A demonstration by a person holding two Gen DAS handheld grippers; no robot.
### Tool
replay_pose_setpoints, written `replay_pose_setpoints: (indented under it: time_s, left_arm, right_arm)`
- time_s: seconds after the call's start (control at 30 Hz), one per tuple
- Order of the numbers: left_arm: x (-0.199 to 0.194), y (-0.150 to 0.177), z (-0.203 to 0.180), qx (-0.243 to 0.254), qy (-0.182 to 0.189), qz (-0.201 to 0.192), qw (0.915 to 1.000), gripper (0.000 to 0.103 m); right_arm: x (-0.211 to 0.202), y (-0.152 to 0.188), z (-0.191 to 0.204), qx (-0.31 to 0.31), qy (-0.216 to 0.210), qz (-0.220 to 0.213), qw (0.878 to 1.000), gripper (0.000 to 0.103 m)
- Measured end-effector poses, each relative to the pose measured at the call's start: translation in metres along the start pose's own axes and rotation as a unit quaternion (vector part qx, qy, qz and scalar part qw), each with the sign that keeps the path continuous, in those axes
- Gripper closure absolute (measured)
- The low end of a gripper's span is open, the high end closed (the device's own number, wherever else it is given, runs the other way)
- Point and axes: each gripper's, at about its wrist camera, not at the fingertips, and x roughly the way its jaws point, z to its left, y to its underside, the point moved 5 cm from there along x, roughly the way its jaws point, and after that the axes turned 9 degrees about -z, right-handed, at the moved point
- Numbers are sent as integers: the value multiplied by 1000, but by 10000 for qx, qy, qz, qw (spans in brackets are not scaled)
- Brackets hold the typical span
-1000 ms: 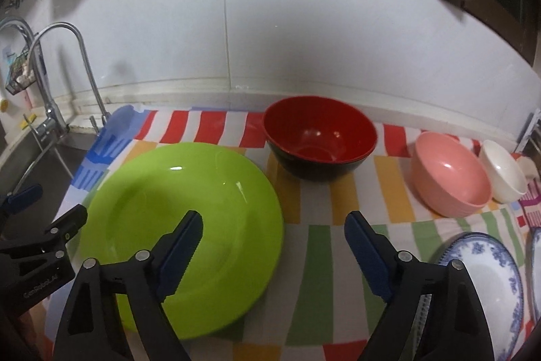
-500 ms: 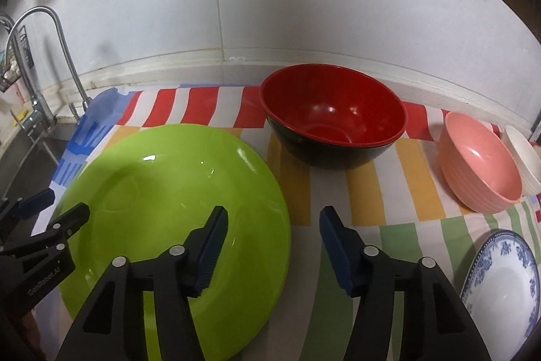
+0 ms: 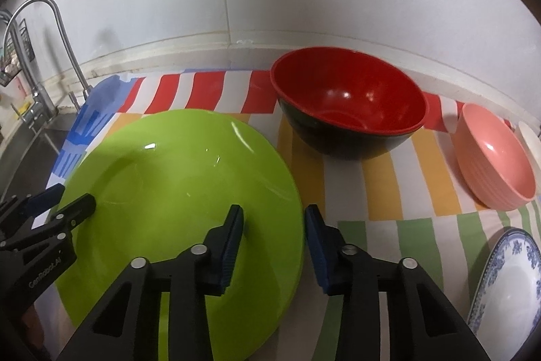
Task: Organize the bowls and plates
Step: 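Close both tools on the lime-green plate rim and lift it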
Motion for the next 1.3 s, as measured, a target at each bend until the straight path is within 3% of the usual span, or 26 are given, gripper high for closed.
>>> replay_pose_setpoints:
  time_s: [0.07, 0.53, 1.3]
  left_arm:
    - [0, 0, -3, 27, 42, -23, 10000, 61]
    - [-19, -4, 0, 52, -137, -117, 9998, 62]
    - [-130, 38, 1, 12, -130, -282, 9995, 62]
  right_arm:
    - [0, 0, 0, 12, -7, 12, 10000, 66]
    - [-13, -3, 1, 157, -90, 160, 9997, 68]
    - [-116, 24, 6, 17, -129, 49, 9999, 68]
